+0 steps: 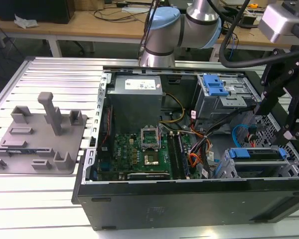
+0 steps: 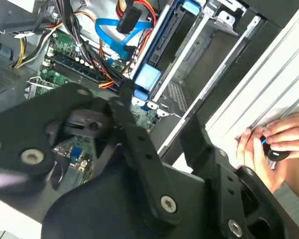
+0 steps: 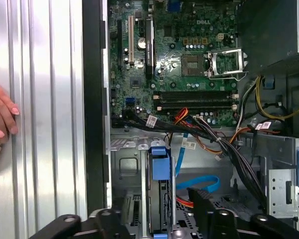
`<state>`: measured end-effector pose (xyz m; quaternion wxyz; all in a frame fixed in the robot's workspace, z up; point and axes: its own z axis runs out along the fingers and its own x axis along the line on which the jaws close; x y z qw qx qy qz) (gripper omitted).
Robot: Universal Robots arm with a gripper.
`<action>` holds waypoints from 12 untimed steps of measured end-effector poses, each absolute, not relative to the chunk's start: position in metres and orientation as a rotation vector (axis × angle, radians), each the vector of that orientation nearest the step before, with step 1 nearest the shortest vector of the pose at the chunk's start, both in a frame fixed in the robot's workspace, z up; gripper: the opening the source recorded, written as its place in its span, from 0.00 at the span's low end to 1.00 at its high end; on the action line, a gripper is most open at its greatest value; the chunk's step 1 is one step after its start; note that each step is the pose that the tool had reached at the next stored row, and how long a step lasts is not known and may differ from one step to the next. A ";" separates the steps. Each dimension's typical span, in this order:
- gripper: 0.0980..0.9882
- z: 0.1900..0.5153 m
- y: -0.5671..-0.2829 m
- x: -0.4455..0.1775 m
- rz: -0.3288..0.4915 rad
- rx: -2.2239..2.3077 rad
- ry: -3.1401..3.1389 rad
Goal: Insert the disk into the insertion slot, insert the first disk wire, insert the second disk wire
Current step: 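Insert the disk into the insertion slot, then insert the first disk wire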
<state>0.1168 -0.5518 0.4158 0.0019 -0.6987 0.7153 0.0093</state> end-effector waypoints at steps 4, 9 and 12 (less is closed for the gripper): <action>0.66 0.416 -0.551 0.117 0.029 -2.193 2.245; 0.66 0.416 -0.551 0.117 0.029 -2.193 2.245; 0.66 0.416 -0.550 0.117 0.029 -2.193 2.245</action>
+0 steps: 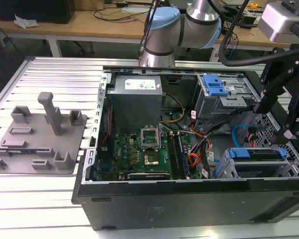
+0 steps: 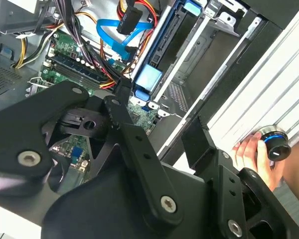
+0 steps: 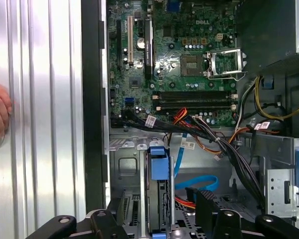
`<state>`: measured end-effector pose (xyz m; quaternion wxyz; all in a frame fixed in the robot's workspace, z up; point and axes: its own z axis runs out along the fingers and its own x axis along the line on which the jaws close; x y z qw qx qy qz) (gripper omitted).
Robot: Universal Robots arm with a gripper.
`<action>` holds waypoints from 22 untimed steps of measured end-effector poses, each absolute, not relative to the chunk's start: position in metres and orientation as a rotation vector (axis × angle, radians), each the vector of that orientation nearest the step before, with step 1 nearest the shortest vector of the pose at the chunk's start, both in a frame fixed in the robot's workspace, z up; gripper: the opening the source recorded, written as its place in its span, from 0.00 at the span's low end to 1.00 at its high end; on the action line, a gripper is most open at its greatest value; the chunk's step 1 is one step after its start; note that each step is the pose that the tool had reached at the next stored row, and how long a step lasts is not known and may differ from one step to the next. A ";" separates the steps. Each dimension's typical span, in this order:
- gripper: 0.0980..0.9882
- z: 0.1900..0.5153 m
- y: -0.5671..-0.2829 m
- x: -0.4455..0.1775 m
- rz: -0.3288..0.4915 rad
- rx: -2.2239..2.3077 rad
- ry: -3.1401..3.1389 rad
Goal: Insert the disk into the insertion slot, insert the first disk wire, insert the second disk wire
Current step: 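Insert the first disk wire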
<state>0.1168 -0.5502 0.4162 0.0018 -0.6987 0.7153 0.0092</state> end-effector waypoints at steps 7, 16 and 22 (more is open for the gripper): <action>0.66 0.416 -0.549 0.117 0.029 -2.193 2.245; 0.66 0.416 -0.499 0.117 -0.101 -2.247 2.302; 0.66 0.416 -0.496 0.117 -0.278 -2.320 2.378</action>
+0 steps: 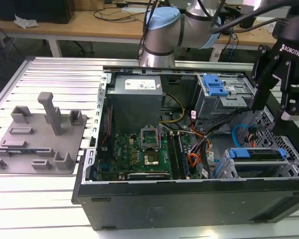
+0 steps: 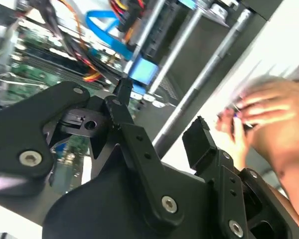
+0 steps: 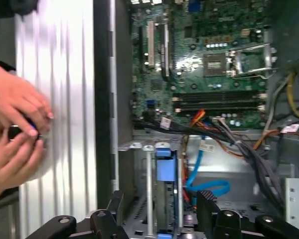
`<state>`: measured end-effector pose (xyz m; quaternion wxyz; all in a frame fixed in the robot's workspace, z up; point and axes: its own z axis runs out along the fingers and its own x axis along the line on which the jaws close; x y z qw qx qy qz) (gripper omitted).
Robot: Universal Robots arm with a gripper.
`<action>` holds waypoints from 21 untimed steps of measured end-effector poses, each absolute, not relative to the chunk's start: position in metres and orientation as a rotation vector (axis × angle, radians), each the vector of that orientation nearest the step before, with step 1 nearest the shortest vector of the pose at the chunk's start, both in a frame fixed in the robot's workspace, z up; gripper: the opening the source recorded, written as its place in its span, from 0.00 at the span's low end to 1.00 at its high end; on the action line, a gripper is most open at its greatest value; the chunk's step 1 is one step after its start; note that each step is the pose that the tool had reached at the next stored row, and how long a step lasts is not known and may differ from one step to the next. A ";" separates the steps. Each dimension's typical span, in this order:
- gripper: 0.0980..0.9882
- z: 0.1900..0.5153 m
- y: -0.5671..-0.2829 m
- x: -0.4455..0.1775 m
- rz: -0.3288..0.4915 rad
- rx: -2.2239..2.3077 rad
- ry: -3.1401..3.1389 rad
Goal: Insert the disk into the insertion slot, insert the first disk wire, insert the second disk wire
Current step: 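Insert the first disk wire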
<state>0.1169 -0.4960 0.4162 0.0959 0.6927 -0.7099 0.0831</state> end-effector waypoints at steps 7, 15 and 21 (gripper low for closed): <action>0.66 0.415 -0.495 0.117 0.364 1.987 -2.143; 0.66 0.414 -0.478 0.118 0.409 1.964 -2.115; 0.66 0.409 -0.459 0.135 0.409 1.969 -2.111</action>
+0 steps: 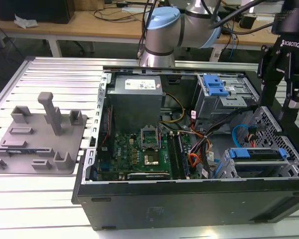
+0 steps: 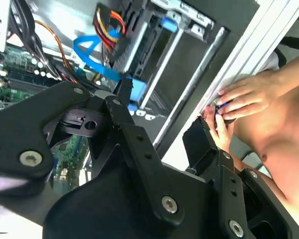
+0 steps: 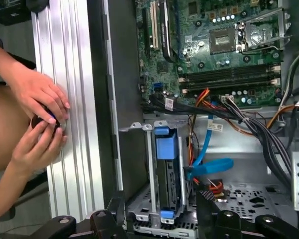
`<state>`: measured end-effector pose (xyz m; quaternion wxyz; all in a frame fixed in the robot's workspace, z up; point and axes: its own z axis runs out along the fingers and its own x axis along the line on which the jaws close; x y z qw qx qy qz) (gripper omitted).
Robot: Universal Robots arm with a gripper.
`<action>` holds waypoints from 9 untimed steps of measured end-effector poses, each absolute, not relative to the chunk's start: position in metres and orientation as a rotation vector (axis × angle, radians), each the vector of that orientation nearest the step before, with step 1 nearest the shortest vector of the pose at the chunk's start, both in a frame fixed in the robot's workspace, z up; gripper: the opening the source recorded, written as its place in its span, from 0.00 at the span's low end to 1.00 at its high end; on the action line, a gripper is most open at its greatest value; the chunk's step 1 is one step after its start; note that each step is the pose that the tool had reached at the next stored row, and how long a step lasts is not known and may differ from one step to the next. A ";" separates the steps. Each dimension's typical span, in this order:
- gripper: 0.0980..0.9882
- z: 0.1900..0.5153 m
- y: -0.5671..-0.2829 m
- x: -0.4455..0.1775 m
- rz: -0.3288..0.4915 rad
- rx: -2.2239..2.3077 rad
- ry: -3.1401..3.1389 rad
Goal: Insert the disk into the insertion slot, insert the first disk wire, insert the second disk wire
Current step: 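Insert the first disk wire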
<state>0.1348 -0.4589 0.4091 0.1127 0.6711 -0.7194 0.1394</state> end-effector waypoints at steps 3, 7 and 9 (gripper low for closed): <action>0.66 0.404 -0.452 0.141 0.415 1.969 -2.106; 0.66 0.401 -0.435 0.142 0.449 1.950 -2.084; 0.66 0.400 -0.434 0.142 0.453 1.943 -2.094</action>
